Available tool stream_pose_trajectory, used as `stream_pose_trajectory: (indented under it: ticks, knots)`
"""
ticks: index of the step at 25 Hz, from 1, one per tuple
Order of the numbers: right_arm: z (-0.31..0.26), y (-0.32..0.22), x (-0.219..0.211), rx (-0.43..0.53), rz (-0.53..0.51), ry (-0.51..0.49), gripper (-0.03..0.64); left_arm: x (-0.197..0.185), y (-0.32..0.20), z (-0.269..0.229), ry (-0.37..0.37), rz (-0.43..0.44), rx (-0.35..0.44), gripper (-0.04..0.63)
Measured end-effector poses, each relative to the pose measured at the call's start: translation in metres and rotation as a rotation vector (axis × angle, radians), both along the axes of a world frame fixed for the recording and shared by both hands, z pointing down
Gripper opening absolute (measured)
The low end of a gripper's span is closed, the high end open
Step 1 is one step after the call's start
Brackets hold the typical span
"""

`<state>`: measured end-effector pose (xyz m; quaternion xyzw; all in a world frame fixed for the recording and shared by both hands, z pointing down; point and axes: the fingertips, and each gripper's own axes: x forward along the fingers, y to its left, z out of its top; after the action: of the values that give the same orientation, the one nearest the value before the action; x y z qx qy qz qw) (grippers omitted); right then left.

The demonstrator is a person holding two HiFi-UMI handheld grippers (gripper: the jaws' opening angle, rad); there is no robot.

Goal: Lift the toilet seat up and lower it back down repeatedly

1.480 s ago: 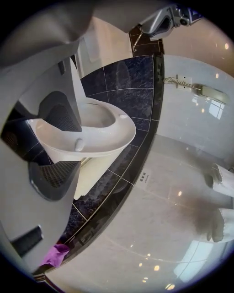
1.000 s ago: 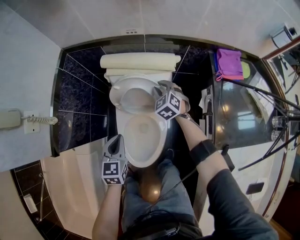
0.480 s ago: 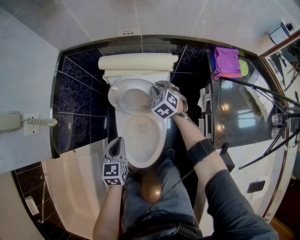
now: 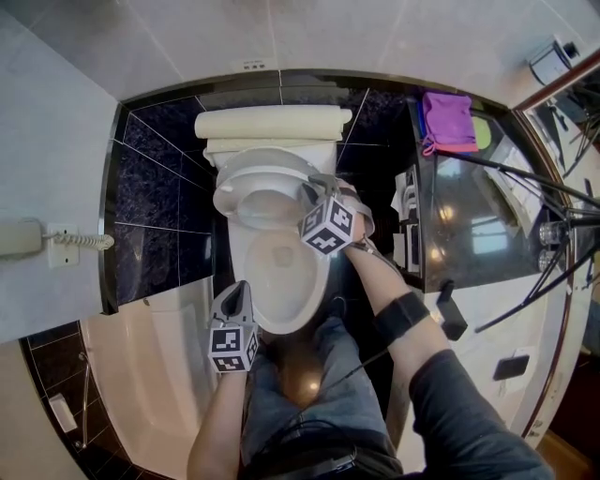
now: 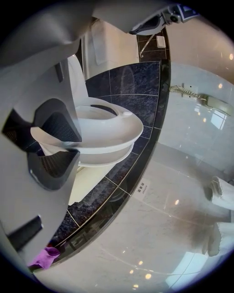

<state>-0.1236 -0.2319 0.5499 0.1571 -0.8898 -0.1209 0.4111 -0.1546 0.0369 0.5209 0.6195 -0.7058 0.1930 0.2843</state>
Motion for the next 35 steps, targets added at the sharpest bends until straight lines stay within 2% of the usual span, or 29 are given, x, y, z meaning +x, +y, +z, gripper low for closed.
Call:
stream_pose_trajectory:
  ticks: [8,21,29,35]
  knots:
    - [-0.006,0.052,0.024,0.057,0.002,0.007,0.078,0.007,0.024,0.018,0.028,0.03,-0.034,0.0]
    - [0.012,0.161,0.074,0.167,0.012,0.065,0.071,0.013,0.023,0.063,0.075,0.088,-0.017,0.0]
    - [0.048,0.234,0.105,0.146,-0.014,0.155,0.076,0.022,0.036,0.075,0.101,0.123,-0.019,0.0]
    - [0.065,0.261,0.12,0.115,0.009,0.176,0.074,0.033,0.065,0.095,0.095,0.135,-0.031,0.0]
